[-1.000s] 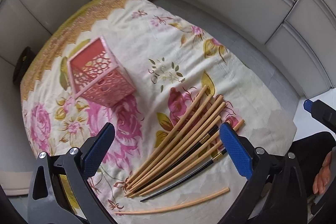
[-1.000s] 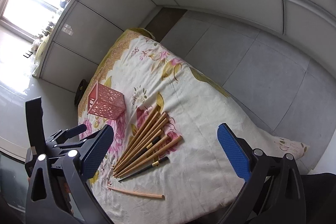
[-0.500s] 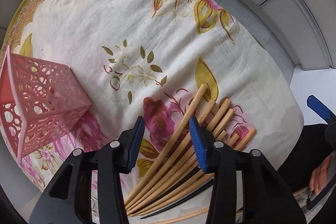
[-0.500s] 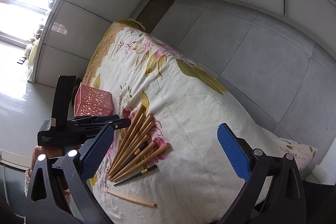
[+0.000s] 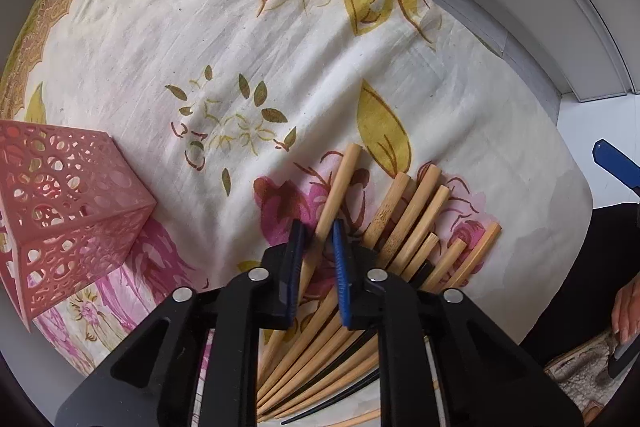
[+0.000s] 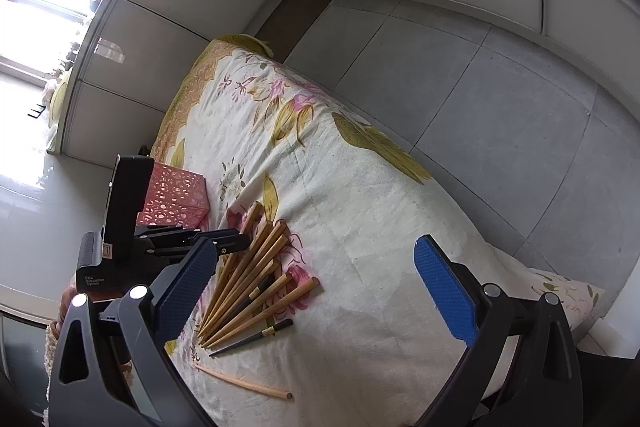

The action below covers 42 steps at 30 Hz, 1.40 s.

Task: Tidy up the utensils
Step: 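Lower the left tool onto the chopstick pile and grasp one chopstick, then grasp a chopstick with the right tool while the left tool holds its chopstick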

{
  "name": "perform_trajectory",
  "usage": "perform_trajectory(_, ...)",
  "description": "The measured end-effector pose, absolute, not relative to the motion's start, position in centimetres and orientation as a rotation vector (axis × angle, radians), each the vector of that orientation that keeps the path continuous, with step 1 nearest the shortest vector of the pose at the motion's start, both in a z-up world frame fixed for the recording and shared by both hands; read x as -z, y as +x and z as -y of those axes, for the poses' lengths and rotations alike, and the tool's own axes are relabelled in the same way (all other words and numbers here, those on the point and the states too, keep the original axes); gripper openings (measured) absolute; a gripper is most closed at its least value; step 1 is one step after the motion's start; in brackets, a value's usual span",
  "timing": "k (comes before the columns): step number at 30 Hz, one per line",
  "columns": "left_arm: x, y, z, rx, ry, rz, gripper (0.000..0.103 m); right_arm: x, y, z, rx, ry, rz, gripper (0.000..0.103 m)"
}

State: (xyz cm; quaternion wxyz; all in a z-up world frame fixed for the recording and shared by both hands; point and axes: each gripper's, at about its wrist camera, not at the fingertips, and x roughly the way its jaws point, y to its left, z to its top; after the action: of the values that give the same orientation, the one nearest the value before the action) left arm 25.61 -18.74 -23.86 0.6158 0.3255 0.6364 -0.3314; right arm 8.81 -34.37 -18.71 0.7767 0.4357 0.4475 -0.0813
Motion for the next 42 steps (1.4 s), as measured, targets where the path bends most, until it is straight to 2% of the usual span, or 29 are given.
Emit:
perform_trajectory(5,22.8,24.3,15.1,0.729,0.661,-1.356,0.01,19.3,10.2,33.8,0.13,1.016,-1.02,0.096)
perform_trajectory(8,19.6,23.7,11.8,0.736,0.538,-1.273,0.01,20.2,13.1,32.3,-0.012,1.161,-1.102,0.096)
perform_trajectory(10,17.0,23.3,9.2,0.743,0.453,-1.21,0.01,21.1,15.1,31.2,-0.089,1.292,-1.142,0.089)
perform_trajectory(12,14.3,22.8,6.4,0.739,0.38,-1.143,0.01,21.9,17.0,30.0,-0.121,1.347,-1.188,0.069)
perform_trajectory(18,9.3,21.0,1.5,0.724,0.253,-1.004,0.01,23.0,20.8,27.1,-0.014,1.275,-1.303,0.05)
perform_trajectory(31,6.5,20.8,-4.4,0.688,0.146,-0.908,0.009,23.6,26.0,23.3,0.301,0.966,-1.543,0.046)
perform_trajectory(34,5.6,20.5,-5.6,0.694,0.11,-0.878,0.009,23.5,27.3,22.0,0.335,0.934,-1.57,0.054)
perform_trajectory(35,5.4,20.4,-5.8,0.699,0.103,-0.871,0.009,23.6,27.7,21.7,0.344,0.934,-1.572,0.06)
perform_trajectory(38,5.1,19.9,-6.0,0.708,0.113,-0.856,0.009,23.2,28.9,20.0,0.391,0.843,-1.569,0.061)
perform_trajectory(40,5.0,19.7,-6.1,0.717,0.116,-0.851,0.009,22.7,29.1,19.0,0.426,0.76,-1.548,0.04)
perform_trajectory(41,5.0,19.6,-6.1,0.724,0.119,-0.846,0.009,22.4,29.1,18.7,0.443,0.722,-1.53,0.013)
perform_trajectory(42,4.9,19.4,-6.0,0.731,0.122,-0.845,0.009,22.4,28.8,18.7,0.433,0.727,-1.507,0.013)
